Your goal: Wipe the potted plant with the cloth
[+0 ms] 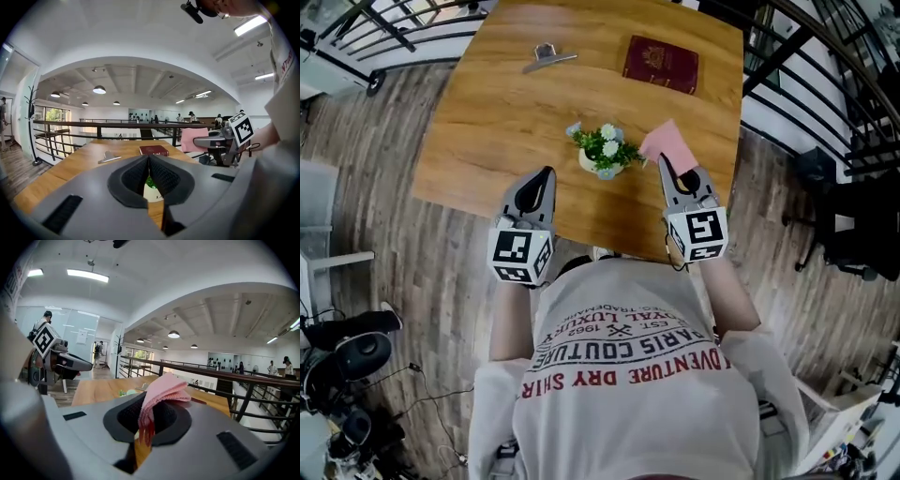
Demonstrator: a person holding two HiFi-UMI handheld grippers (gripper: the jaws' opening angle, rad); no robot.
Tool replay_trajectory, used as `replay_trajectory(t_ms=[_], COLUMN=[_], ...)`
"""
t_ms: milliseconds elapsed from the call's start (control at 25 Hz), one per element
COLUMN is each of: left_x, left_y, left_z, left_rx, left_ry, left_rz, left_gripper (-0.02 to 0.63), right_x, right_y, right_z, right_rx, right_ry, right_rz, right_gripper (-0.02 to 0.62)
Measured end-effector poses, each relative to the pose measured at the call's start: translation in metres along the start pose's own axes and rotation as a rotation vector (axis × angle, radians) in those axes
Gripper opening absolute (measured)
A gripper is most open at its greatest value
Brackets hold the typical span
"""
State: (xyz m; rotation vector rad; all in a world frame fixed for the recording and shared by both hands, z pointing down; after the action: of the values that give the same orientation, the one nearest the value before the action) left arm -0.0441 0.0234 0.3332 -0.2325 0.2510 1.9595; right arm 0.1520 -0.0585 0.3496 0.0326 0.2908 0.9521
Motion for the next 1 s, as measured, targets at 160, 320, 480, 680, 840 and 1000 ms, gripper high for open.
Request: replay_trajectory(t_ms=[160,320,480,680,840,1000], left_x=[-0.029,-0.053,-0.076,-0.100,-0.115,-0.123], left_y=[0.009,0.019,0.019,0.012,0.006,0.006], left_z=[0.023,0.049,0.081,0.107,0.115,0.121], left_rx=[0.018,0.050,0.104,0.113,0.117,0.100], left_ry=[0.076,0.139,0.248,0.326,0.345,0.369], left_rz=[0.038,0.115,0.247,0.385,0.447,0.486], left_gripper=[0.017,0.017,0.017,0.017,0.017,0.017], right_x=[-0.012,-0.023,-0.033,-0.042,-0.050,-0.068], right_y=[-0.018,-0.021,-0.013,0.000,0.020,0.037], right_z=[0.028,0.058,0.092,0.137,0.156,0.156], right_rx=[0.035,0.034,0.008,-0.075,-0.093,-0.022], right_ry=[0.076,0.165,0.279,0.408,0.470,0.456], right_rz=[0.084,0.145,0.172,0.229,0.218,0.169], right_gripper=[0.037,0.037,0.035,0.037,0.037,0.035])
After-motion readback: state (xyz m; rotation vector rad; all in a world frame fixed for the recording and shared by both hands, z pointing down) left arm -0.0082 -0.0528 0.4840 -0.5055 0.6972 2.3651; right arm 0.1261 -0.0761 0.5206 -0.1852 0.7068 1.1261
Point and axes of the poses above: the fingertips, and each gripper's own axes: x backward along the fingers, y to its left, z out of its underside, the point moved 1 cm from there along x, backward along the fingers, and after that the axes turned 11 degrees about z, right-handed, at the moved point
